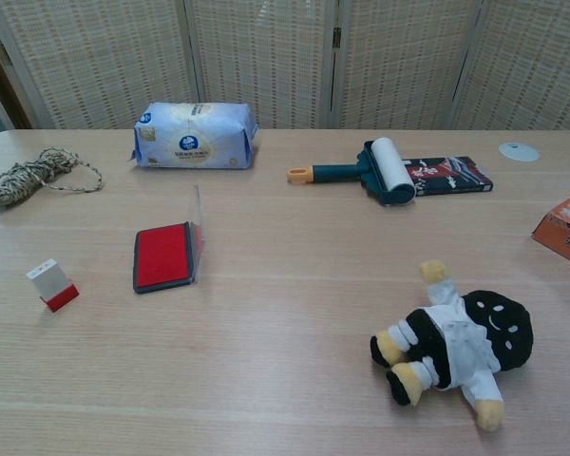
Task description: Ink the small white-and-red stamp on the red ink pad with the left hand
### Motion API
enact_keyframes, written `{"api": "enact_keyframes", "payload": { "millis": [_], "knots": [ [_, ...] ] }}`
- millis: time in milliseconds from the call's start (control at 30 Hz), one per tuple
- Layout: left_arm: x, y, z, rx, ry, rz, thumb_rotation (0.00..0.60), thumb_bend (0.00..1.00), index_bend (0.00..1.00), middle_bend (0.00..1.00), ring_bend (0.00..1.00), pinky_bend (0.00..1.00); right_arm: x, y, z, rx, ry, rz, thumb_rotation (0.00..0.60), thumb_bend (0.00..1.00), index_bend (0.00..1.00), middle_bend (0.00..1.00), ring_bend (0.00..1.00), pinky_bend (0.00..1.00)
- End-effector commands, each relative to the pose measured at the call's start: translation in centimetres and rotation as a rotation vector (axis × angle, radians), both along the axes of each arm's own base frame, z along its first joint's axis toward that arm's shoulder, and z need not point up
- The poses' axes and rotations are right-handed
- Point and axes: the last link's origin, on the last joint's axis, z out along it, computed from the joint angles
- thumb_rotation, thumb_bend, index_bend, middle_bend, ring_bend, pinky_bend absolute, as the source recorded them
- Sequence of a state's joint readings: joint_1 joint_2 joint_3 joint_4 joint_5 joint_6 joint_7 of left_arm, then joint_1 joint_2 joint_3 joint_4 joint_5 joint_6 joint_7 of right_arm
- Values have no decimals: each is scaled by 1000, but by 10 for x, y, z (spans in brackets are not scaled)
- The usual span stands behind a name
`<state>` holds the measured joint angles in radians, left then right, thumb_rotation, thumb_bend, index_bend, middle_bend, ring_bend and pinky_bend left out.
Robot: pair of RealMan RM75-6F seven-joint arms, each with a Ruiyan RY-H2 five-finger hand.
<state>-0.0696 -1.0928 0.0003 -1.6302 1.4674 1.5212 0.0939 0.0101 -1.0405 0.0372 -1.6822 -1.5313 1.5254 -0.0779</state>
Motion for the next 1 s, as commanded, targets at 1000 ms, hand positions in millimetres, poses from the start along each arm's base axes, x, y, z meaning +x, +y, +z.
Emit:
{"api": "enact_keyframes", "payload": {
  "millis": [1000],
  "knots": [
    [65, 114, -86, -467, 262, -129, 600, 297, 132, 44, 0, 0, -2, -2, 6, 89, -87, 39, 600, 409, 20, 0, 0, 0]
  ]
}}
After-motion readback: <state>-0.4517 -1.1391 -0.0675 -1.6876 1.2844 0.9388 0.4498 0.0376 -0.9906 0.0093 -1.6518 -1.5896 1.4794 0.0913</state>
